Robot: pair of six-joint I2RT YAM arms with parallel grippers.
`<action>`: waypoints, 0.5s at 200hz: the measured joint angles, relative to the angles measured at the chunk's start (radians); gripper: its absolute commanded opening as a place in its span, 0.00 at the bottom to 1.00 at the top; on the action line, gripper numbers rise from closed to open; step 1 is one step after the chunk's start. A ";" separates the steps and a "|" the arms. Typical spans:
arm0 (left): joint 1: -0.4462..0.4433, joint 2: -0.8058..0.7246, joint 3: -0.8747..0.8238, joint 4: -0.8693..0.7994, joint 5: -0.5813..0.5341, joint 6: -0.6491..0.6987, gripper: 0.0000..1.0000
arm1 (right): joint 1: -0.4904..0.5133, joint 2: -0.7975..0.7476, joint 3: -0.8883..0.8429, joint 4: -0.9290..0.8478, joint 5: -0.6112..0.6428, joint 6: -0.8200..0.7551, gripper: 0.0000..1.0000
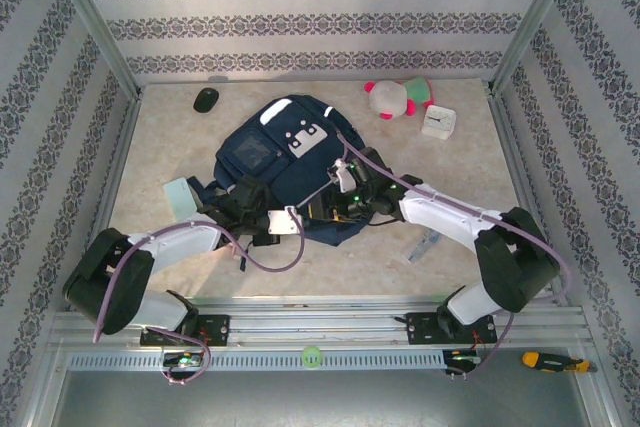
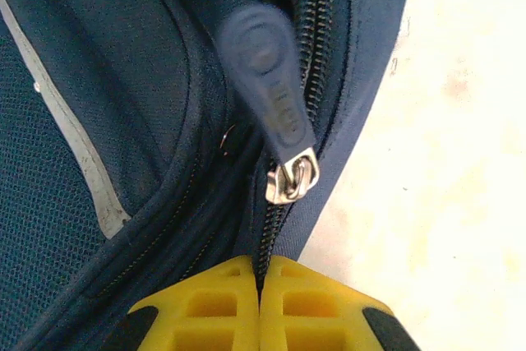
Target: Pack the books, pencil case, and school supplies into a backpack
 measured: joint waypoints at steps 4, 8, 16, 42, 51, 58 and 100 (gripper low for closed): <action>0.000 0.004 0.000 0.004 0.006 0.000 0.02 | 0.000 0.010 0.010 -0.006 -0.003 -0.005 0.57; 0.001 0.007 0.000 0.008 0.011 0.000 0.02 | 0.000 0.017 0.019 -0.012 -0.006 -0.007 0.57; 0.004 0.011 0.000 0.011 0.020 0.000 0.01 | 0.000 0.036 0.040 -0.021 -0.013 -0.016 0.57; 0.006 0.015 0.000 0.015 0.038 -0.001 0.00 | 0.003 0.075 0.087 -0.050 -0.016 -0.029 0.55; 0.006 0.015 0.000 0.016 0.044 -0.008 0.00 | 0.003 0.081 0.094 -0.062 -0.015 -0.036 0.55; 0.006 0.015 0.001 0.016 0.048 -0.016 0.00 | 0.003 0.083 0.097 -0.072 -0.012 -0.043 0.55; 0.005 0.021 0.079 -0.021 0.113 -0.172 0.00 | -0.006 -0.021 0.033 -0.089 0.045 -0.046 0.55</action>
